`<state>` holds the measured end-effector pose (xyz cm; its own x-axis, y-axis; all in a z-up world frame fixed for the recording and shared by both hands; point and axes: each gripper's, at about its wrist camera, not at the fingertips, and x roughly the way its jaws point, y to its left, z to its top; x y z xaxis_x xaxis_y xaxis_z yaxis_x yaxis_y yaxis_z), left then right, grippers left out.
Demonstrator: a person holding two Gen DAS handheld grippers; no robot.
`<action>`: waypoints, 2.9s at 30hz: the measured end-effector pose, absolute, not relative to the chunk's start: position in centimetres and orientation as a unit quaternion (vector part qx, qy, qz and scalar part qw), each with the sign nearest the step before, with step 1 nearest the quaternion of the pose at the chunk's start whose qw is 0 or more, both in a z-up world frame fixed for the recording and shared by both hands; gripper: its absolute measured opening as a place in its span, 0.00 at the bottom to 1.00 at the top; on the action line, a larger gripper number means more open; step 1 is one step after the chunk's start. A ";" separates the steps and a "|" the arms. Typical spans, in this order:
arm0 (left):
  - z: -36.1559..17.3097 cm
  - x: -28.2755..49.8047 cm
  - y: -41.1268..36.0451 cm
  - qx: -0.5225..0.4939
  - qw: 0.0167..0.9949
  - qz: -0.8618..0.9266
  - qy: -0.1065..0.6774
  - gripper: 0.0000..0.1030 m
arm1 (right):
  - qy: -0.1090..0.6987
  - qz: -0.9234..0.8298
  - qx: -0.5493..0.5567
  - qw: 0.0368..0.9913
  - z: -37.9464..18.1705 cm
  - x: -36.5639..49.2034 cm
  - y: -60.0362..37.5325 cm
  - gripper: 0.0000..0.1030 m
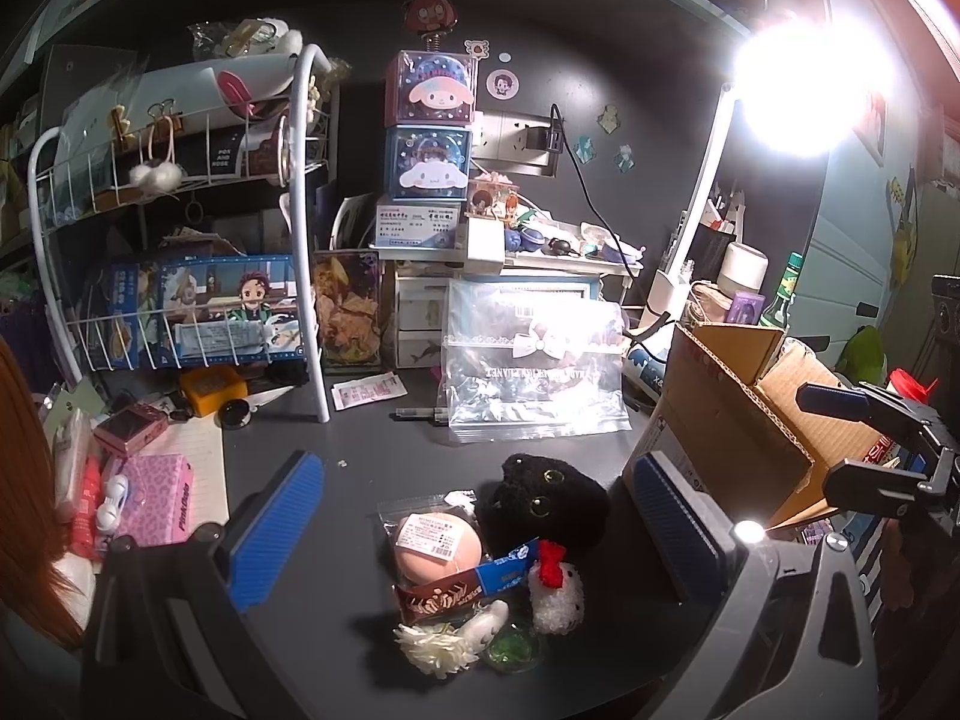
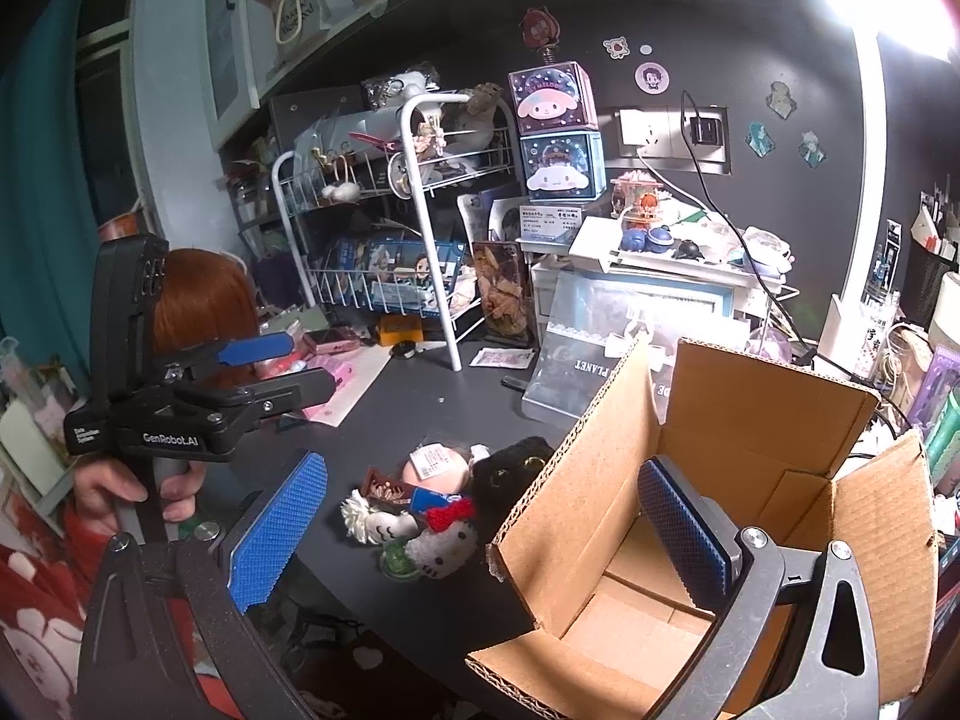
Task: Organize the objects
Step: 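Reach the right tool toward the black plush cat on the pile, then close the right tool on the black plush cat and lift it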
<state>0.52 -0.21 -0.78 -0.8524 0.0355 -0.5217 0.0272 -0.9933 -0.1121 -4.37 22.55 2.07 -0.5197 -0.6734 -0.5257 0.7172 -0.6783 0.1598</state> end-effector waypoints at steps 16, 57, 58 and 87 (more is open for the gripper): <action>-1.8 0.6 -5.1 -0.270 -0.010 0.960 -0.071 0.99 | 0.142 -0.876 0.276 0.369 3.5 -2.1 15.7 1.00; -9.4 -3.7 -12.5 -0.288 0.071 0.953 -0.060 0.99 | 0.058 -0.887 0.437 0.136 -11.7 -14.3 9.8 0.91; -9.4 -3.6 -12.5 -0.288 0.071 0.953 -0.058 0.99 | 0.058 -0.886 0.437 0.141 -11.7 -14.6 9.8 0.91; -7.0 -2.6 -10.4 -0.327 0.178 0.922 -0.107 0.99 | 0.168 -0.871 0.376 0.267 -11.1 -13.7 5.6 0.78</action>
